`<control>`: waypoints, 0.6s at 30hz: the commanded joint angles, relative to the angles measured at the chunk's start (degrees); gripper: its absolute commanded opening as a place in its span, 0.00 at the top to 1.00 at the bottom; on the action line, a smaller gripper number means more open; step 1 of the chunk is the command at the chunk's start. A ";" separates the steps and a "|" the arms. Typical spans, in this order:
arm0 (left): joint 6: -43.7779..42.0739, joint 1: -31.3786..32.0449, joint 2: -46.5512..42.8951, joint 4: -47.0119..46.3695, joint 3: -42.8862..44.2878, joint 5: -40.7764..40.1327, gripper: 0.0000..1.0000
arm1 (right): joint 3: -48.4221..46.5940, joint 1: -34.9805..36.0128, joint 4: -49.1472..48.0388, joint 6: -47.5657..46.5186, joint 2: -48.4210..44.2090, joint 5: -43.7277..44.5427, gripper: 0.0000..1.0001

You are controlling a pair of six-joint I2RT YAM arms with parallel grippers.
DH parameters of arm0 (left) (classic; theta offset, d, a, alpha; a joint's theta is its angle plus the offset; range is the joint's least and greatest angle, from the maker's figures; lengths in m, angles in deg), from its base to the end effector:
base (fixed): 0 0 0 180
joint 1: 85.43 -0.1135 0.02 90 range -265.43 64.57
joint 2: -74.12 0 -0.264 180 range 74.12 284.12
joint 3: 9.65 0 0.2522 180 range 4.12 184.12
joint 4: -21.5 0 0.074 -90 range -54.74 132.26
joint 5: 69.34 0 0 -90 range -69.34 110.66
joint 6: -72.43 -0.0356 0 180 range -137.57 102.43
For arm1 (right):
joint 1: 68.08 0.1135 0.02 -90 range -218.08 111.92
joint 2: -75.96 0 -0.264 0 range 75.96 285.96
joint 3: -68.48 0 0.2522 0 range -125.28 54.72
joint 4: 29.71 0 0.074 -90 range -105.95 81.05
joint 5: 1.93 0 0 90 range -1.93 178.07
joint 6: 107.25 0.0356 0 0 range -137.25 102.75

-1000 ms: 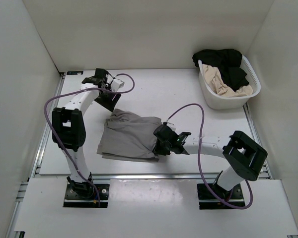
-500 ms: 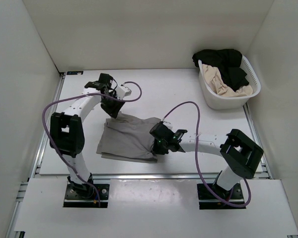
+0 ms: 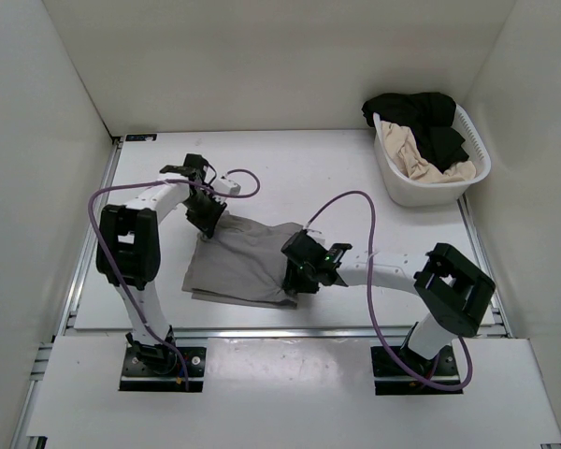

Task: Fold and stack the trousers
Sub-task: Fold the trousers

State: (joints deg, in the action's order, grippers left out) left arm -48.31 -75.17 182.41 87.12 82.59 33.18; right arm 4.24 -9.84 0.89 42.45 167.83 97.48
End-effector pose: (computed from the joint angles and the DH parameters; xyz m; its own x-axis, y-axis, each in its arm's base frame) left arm 0.3538 -0.0719 0.1868 -0.7322 0.6396 -0.2342 0.6737 0.7308 -0.1103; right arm 0.1679 0.2601 0.1676 -0.9109 0.1468 -0.3857 -0.0140 0.9230 0.3845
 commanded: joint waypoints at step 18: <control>3.76 -3.67 -10.56 3.34 -10.00 2.60 0.13 | -10.24 -16.75 -1.11 -13.38 3.65 -8.00 0.10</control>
State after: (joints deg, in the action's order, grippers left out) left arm -44.93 -78.95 170.61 88.49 77.11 34.03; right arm -2.49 -24.18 0.70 30.35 167.24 93.41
